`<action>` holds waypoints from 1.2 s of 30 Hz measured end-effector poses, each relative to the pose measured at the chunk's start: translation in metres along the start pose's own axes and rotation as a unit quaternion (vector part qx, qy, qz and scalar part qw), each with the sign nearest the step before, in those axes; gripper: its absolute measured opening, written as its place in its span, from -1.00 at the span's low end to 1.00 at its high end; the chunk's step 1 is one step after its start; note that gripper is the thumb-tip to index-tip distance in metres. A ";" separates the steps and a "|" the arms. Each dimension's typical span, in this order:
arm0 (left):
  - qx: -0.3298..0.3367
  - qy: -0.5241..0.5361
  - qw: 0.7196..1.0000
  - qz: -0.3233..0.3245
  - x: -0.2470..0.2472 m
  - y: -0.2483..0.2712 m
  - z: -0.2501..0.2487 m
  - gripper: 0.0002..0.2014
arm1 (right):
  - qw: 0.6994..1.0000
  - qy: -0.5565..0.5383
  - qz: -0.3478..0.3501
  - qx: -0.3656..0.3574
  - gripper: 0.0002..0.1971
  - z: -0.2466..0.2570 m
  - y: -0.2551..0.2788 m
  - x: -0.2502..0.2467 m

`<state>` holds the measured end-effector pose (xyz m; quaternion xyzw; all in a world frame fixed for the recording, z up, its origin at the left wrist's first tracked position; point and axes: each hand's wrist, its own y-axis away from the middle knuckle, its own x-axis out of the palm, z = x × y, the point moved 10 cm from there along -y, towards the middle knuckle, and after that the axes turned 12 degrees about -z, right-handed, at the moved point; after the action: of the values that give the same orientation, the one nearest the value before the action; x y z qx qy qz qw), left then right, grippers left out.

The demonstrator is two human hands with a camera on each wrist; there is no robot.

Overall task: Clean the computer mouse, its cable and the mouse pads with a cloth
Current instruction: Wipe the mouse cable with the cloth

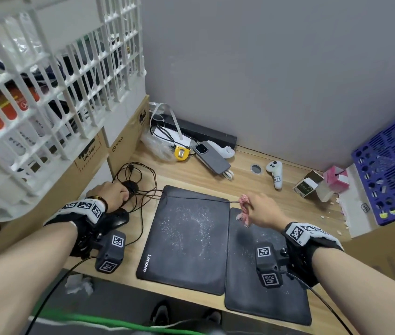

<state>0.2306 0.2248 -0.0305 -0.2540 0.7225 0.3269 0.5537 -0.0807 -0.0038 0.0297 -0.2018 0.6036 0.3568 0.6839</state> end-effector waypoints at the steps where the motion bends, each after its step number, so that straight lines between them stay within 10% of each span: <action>1: -0.010 -0.008 1.000 -0.007 -0.001 0.001 0.006 -0.77 | 1.000 0.001 0.002 0.002 -0.88 -0.006 0.003 0.001; 15: -0.033 -0.072 0.996 -0.027 -0.014 0.000 -0.013 -0.77 | 0.999 -0.045 0.013 0.017 -0.92 -0.032 0.023 0.022; 20: 0.124 0.090 0.988 -0.001 -0.022 0.003 -0.114 -0.38 | 0.994 -0.101 0.029 -0.012 -0.93 0.000 0.023 0.019; 26: 0.341 0.089 0.935 0.049 -0.045 0.044 -0.234 -0.61 | 0.979 -0.197 0.004 -0.052 -0.86 0.051 0.005 -0.008; 36: 0.339 0.108 0.932 0.064 -0.055 0.038 -0.239 -0.75 | 0.966 -0.240 -0.005 -0.097 -0.89 0.070 -0.007 -0.030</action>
<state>0.0660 0.0702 0.0714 -0.0378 0.8605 0.0682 0.5035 -0.0285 0.0337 0.0708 -0.1787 0.3837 0.4477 0.7876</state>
